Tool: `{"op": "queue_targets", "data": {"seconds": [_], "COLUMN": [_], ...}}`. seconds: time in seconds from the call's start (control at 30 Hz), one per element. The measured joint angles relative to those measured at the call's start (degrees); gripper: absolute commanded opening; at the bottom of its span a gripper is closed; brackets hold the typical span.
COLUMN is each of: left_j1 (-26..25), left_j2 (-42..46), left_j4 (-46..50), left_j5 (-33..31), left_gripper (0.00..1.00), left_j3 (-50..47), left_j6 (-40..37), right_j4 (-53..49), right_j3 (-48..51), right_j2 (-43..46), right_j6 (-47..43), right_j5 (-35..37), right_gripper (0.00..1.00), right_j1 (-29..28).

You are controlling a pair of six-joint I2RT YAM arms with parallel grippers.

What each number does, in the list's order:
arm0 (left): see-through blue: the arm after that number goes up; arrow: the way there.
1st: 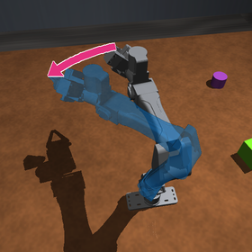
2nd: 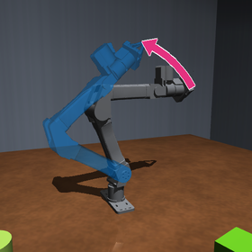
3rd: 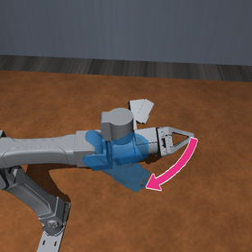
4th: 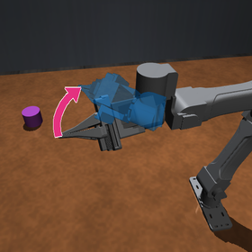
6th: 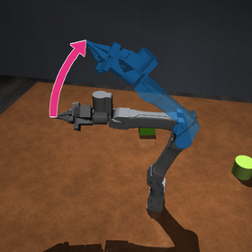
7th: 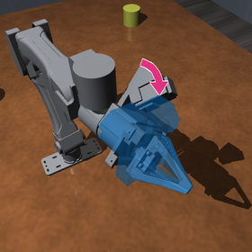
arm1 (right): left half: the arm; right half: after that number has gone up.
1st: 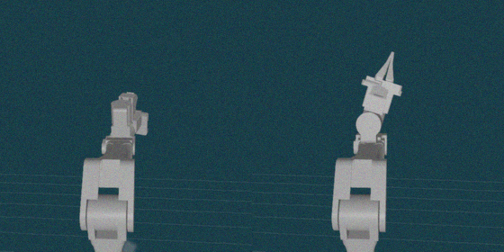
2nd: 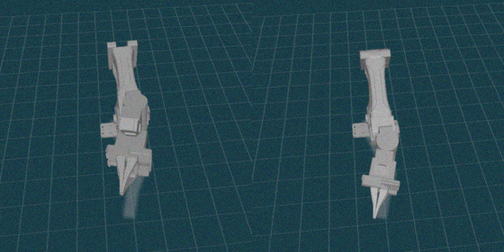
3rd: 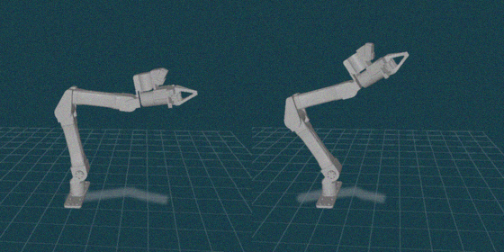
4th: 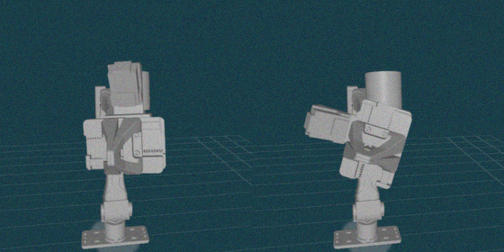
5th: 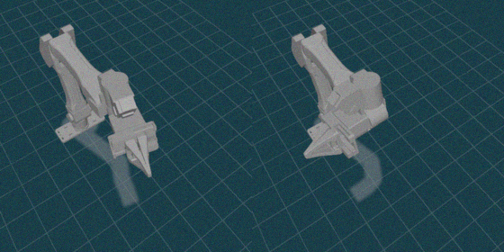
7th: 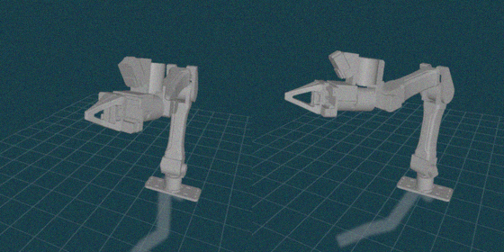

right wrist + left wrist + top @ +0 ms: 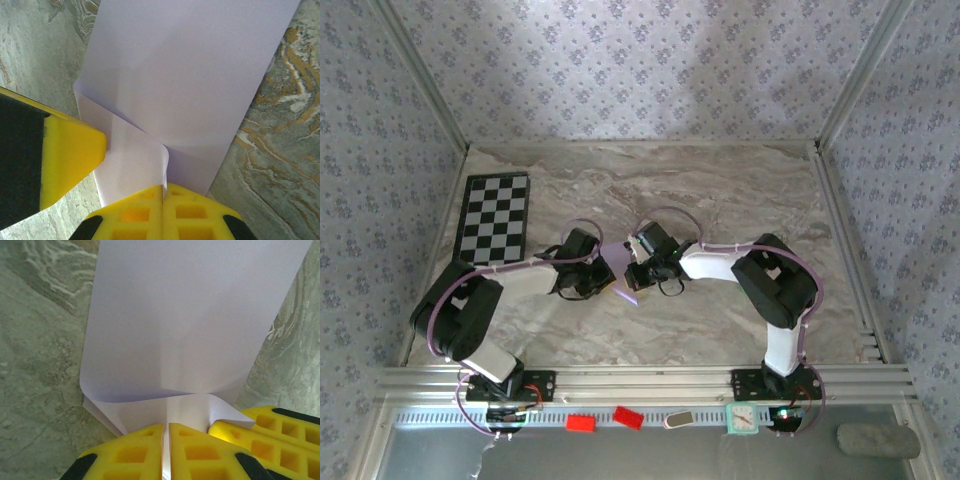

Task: Fold a paper plane with a square sheet of paper (pick it up from the middle)
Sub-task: Third fold the triangle at the center of the table.

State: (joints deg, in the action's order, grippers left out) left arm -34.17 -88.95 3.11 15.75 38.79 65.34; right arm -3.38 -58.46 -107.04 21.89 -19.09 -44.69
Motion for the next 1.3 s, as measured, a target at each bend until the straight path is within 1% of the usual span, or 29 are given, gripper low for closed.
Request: {"op": "queue_targets", "data": {"seconds": [0.33, 0.43, 0.53, 0.63, 0.7, 0.77, 0.93, 1.03, 1.13, 1.3], "left_j1": [0.0, 0.0, 0.0, 0.0, 0.0, 0.0, 0.0, 0.0, 0.0, 0.0], "left_j2": [-0.4, -0.4, -0.4, -0.4, -0.4, -0.4, -0.4, -0.4, -0.4, -0.4], "left_j4": [0.0, 0.1, 0.1, 0.3, 0.5, 0.6, 0.7, 0.7, 0.7, 0.7], "left_j5": [-0.4, -0.4, -0.7, -1.1, -1.3, -1.5, -1.7, -1.7, -1.7, -1.7], "left_gripper": [0.11, 0.11, 0.11, 0.10, 0.10, 0.10, 0.09, 0.09, 0.09, 0.09], "left_j3": [-0.5, -0.5, -0.5, -0.5, -0.5, -0.5, -0.5, -0.5, -0.5, -0.5], "left_j6": [1.0, 1.4, 1.6, 1.9, 2.1, 2.3, 3.0, 3.4, 3.8, 4.2], "right_j4": [-0.4, -0.5, -1.4, -3.0, -4.0, -4.9, -7.6, -7.9, -8.5, -10.3], "right_j3": [-0.3, -0.4, -0.9, -1.8, -2.3, -2.4, -2.3, -1.5, -1.0, -0.7], "right_j2": [-0.1, -0.1, -0.1, -0.1, 0.3, 1.5, 6.1, 8.8, 9.9, 9.8], "right_j6": [0.0, 0.0, 0.2, 1.1, 1.7, 2.5, 3.4, 3.7, 3.2, 1.6], "right_j5": [0.0, -0.2, -0.2, -0.4, -0.9, -1.3, -1.7, -2.7, -3.9, -4.3], "right_gripper": [0.05, 0.08, 0.14, 0.23, 0.30, 0.34, 0.34, 0.30, 0.26, 0.22], "right_j1": [0.0, 0.1, 0.1, 0.4, 1.0, 1.8, 3.5, 3.5, 2.5, -0.8]}}
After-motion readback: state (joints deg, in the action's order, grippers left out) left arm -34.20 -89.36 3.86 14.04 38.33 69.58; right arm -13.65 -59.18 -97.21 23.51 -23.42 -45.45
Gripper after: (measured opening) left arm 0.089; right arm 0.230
